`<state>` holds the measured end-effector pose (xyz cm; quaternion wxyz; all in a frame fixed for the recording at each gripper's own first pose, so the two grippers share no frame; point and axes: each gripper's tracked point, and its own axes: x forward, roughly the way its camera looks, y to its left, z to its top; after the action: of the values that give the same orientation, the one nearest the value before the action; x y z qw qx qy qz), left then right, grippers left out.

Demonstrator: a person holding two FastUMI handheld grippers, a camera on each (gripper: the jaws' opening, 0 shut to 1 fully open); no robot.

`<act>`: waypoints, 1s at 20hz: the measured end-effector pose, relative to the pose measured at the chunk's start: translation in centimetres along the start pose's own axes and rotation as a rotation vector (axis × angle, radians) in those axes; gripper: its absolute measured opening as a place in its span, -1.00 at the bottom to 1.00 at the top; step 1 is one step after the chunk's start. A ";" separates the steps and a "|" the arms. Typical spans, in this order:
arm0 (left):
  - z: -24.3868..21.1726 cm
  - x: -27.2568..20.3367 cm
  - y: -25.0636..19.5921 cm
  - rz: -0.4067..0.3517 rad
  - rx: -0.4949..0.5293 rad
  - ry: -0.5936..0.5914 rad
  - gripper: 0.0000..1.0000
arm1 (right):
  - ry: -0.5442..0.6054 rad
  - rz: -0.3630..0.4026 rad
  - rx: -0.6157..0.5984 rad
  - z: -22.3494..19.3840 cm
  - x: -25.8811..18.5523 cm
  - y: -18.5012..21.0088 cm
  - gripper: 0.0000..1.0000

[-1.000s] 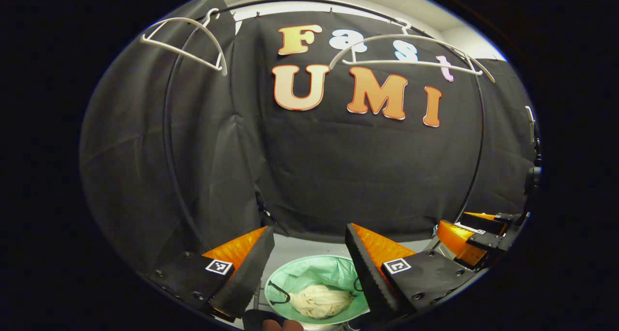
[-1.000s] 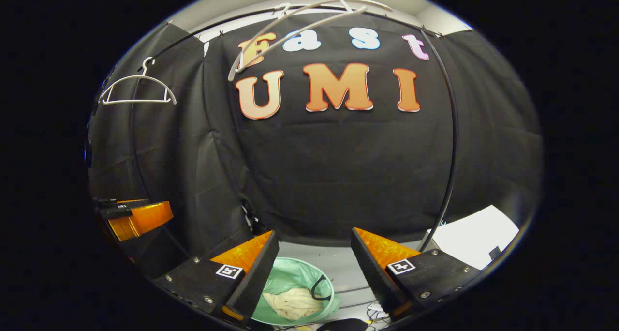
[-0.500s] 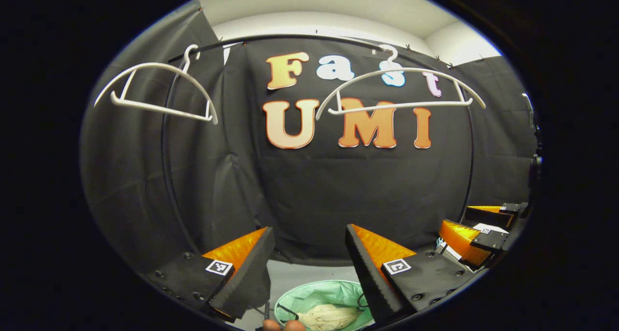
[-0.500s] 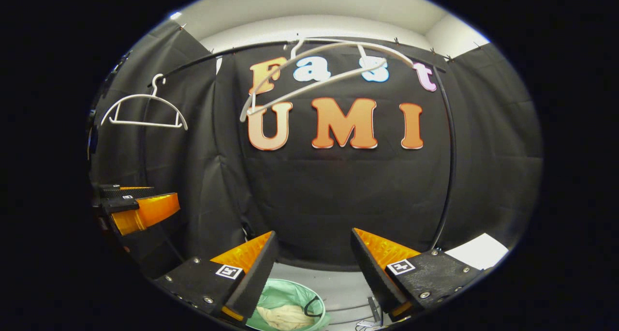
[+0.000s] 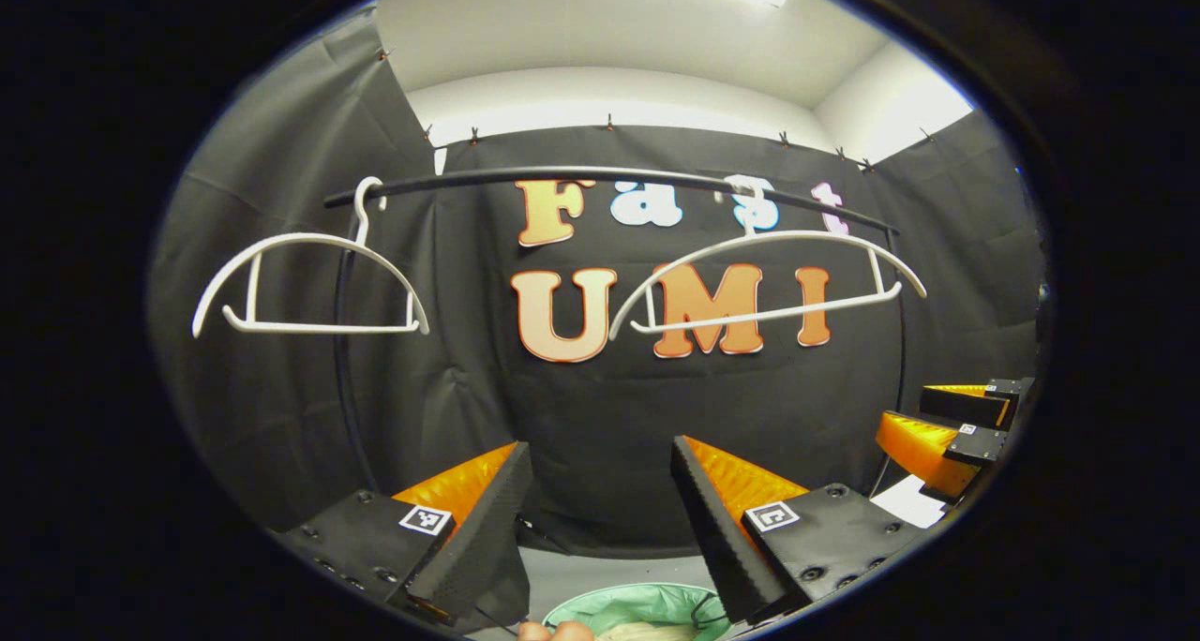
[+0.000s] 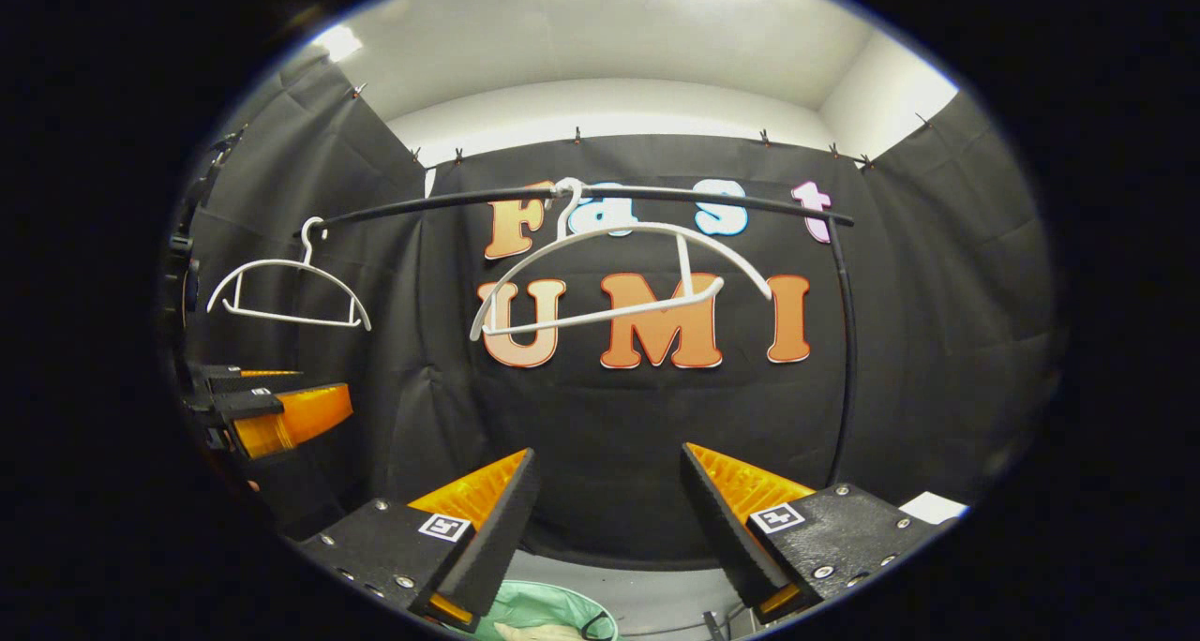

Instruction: Grasp the clothes on the hanger with both hands and then place them into the laundry hamper below.

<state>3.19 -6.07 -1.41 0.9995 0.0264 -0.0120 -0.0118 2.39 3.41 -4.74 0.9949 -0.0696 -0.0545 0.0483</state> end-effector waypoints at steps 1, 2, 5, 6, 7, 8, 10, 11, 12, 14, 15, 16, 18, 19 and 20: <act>0.7 -0.3 0.1 -0.001 -0.011 -0.013 0.92 | -0.009 -0.001 -0.005 0.5 -0.1 -0.1 0.86; 1.4 -0.5 0.4 0.007 -0.017 -0.026 0.90 | -0.019 -0.005 -0.006 1.1 -0.1 -0.4 0.86; 1.9 -1.1 1.2 0.035 -0.010 -0.055 0.89 | -0.032 -0.014 0.005 1.7 -0.5 -0.3 1.00; 1.6 -1.2 1.0 0.028 -0.009 -0.049 0.88 | -0.032 -0.017 0.011 1.6 -0.7 -0.3 0.86; 1.4 -1.2 0.8 0.020 -0.012 -0.044 0.88 | -0.031 -0.020 0.015 1.5 -0.8 -0.4 0.86; 1.2 -1.2 0.8 0.018 -0.014 -0.039 0.87 | -0.027 -0.023 0.017 1.3 -0.9 -0.5 0.86; 1.1 -1.1 1.0 0.020 -0.020 -0.040 0.87 | -0.026 -0.030 0.019 1.2 -0.7 -0.5 0.86; 1.1 -1.2 1.1 0.022 -0.023 -0.043 0.93 | -0.026 -0.030 0.020 1.2 -0.7 -0.5 0.86; 1.1 -1.2 1.1 0.023 -0.022 -0.043 0.99 | -0.027 -0.029 0.020 1.3 -0.7 -0.4 0.86; 1.1 -1.3 1.1 0.022 -0.020 -0.045 0.93 | -0.028 -0.029 0.021 1.2 -0.6 -0.3 0.86; 1.0 -1.2 0.9 0.020 -0.020 -0.044 0.99 | -0.030 -0.030 0.024 1.2 -0.5 -0.3 0.86; 0.9 -1.1 0.9 0.018 -0.020 -0.043 0.99 | -0.031 -0.033 0.027 1.3 -0.4 -0.2 0.86; 0.7 -1.2 0.7 0.014 -0.021 -0.041 0.93 | -0.025 -0.036 0.027 0.8 -0.2 -0.1 0.86; 0.7 -1.3 0.8 0.012 -0.020 -0.040 0.99 | -0.022 -0.038 0.025 0.8 -0.1 -0.1 0.86; 0.7 -1.3 0.8 0.012 -0.020 -0.040 0.93 | -0.019 -0.039 0.022 0.7 -0.2 0.0 0.86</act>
<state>1.89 -5.25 -0.65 0.9993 0.0162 -0.0319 -0.0066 2.12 3.48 -4.08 0.9958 -0.0569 -0.0648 0.0300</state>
